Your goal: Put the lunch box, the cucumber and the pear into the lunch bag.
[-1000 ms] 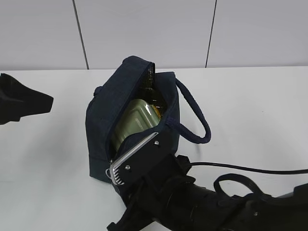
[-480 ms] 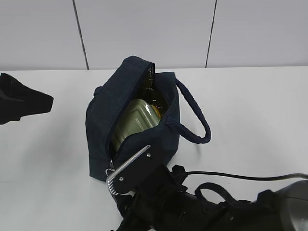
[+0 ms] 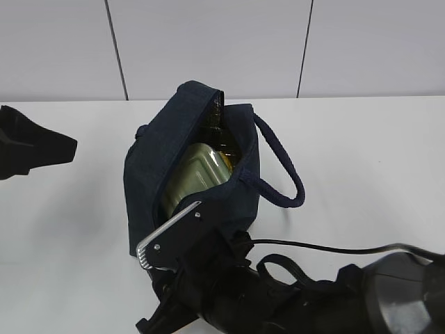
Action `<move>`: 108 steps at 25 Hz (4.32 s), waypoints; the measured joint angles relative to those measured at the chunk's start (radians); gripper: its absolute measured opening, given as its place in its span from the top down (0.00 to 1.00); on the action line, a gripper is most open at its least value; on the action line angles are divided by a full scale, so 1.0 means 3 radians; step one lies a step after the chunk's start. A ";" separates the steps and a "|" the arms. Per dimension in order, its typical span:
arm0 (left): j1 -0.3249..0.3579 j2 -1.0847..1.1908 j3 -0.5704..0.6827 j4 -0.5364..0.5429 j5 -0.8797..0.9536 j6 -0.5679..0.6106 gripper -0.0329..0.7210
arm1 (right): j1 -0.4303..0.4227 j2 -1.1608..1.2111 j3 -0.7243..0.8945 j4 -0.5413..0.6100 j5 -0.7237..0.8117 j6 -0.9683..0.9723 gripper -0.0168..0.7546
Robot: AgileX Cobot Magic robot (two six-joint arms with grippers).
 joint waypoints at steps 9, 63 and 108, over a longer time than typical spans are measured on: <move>0.0000 0.0000 0.0000 0.0000 -0.0003 0.0000 0.64 | -0.0055 0.0112 -0.0172 0.0000 0.0070 -0.0002 0.52; 0.0000 0.0000 0.0000 0.0000 -0.0009 0.0000 0.64 | -0.0055 0.0120 -0.0240 0.0109 0.0399 -0.0130 0.97; 0.0000 0.0860 0.0419 -0.2116 -0.0275 0.3776 0.64 | -0.0061 -0.0933 -0.0234 0.1451 0.1002 -0.2075 0.97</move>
